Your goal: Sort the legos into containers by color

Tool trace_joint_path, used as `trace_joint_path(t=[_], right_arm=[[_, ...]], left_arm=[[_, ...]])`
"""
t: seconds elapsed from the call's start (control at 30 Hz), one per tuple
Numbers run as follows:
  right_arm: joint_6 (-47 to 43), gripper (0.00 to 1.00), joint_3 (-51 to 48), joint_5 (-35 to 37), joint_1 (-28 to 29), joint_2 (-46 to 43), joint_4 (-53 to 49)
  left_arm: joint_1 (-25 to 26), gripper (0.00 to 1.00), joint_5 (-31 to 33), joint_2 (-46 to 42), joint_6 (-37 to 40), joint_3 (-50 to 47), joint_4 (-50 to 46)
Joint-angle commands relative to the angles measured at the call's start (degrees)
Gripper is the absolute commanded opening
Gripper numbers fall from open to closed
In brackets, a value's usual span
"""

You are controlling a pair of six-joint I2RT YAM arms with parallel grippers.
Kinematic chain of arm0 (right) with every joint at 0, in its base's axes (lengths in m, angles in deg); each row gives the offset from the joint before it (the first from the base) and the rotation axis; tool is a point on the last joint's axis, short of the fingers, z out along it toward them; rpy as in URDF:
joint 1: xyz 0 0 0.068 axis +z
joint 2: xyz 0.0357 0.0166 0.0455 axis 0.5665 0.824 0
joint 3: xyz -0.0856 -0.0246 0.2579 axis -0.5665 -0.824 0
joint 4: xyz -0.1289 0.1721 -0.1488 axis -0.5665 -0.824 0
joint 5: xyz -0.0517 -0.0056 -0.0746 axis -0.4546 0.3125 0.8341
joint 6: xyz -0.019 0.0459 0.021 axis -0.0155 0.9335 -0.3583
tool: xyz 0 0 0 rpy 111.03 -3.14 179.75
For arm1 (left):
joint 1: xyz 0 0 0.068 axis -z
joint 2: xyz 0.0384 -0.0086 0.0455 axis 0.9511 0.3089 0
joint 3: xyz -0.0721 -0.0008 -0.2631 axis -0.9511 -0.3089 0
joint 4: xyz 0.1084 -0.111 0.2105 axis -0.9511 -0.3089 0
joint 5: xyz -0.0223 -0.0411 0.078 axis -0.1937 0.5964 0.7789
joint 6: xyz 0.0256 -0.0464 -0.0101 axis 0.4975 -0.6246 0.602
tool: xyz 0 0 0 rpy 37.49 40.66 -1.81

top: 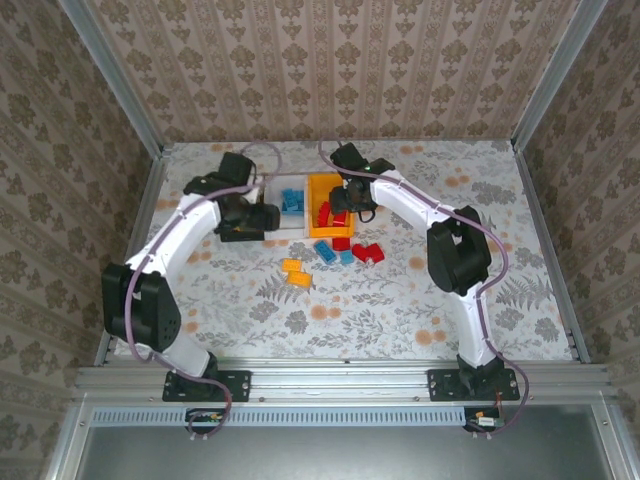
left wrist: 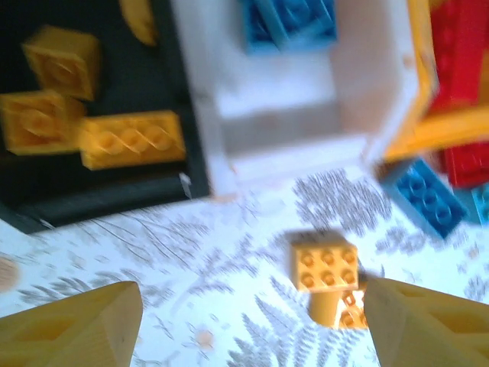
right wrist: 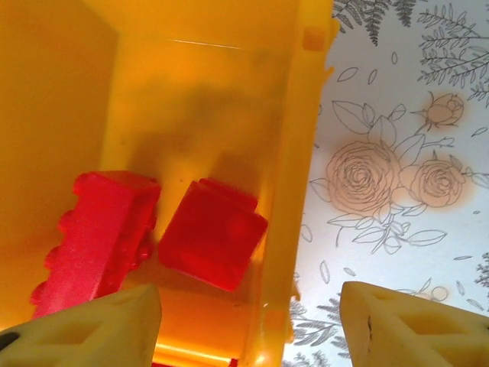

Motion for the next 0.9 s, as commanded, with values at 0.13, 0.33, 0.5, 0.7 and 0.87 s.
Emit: trace_joint_path(t=[0.13,0.33,0.5,0.7,0.87], right_arm=[[1.2,0.7,-18.3,-0.1,0.1,-18.1,1.2],[-3.5,0.69,-32.0,-1.3,-0.4,-23.4,2.4],[-6.3,0.65,-35.5,0.0,-0.5,-20.0,3.2],[-7.6,0.6,-33.8,-0.4,-1.1,-14.8,4.7],[-7.9,0.59,-31.4,-0.5,-2.1,-10.7,4.8]], left_arm=[[12.1,0.89,3.3,-0.4,-8.0,-8.8,2.5],[15.4,0.92,3.2,2.4,-10.4,-11.2,6.0],[15.7,0.92,2.3,3.9,-10.7,-11.3,7.4],[15.1,0.92,2.5,3.6,-10.3,-11.3,6.6],[14.0,0.92,1.9,2.9,-10.0,-12.3,6.7]])
